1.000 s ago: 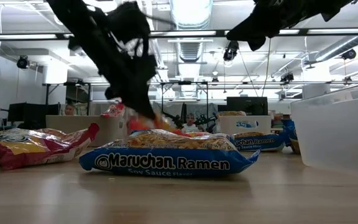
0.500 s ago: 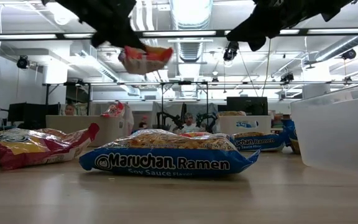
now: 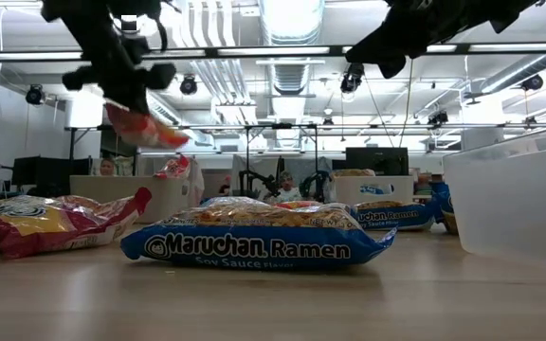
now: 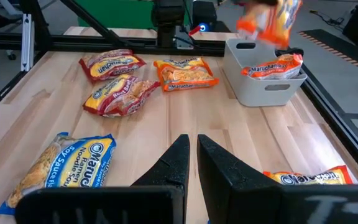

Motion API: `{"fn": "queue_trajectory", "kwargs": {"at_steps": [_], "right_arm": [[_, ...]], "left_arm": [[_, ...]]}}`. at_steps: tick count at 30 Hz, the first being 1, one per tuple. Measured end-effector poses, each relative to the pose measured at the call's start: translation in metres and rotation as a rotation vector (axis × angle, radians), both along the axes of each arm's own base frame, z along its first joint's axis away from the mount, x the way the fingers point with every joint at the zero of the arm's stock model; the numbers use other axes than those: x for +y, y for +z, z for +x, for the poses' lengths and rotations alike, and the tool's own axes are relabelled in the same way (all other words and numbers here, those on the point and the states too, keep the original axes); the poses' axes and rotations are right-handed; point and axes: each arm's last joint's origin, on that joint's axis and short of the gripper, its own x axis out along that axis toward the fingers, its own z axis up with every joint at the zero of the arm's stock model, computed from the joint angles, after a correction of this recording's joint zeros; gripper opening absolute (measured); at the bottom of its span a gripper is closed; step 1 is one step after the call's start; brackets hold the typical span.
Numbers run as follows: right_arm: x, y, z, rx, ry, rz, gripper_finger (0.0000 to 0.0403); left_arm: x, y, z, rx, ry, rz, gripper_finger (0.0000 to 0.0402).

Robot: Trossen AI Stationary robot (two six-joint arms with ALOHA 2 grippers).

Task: Sort Maruchan noodles
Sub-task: Put the orange noodle pack into the gray bin

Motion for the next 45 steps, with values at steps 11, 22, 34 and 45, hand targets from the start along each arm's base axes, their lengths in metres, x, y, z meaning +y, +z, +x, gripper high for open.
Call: {"fn": "queue_trajectory", "kwargs": {"at_steps": [11, 22, 34, 45], "right_arm": [[0.0, 0.0, 0.0, 0.0, 0.001, -0.001, 0.0022], [0.0, 0.0, 0.0, 0.0, -0.005, -0.004, 0.0022], [0.0, 0.0, 0.0, 0.001, -0.005, -0.005, 0.0022], [0.0, 0.0, 0.0, 0.0, -0.006, -0.006, 0.0022]], "left_arm": [[0.016, -0.032, 0.014, 0.017, 0.088, -0.086, 0.0], [0.016, -0.041, 0.015, 0.078, 0.089, -0.128, 0.0056], [0.017, -0.045, 0.011, 0.346, -0.054, -0.139, 0.0075], [0.046, -0.076, 0.005, 0.493, -0.021, -0.362, 0.0039]]}}
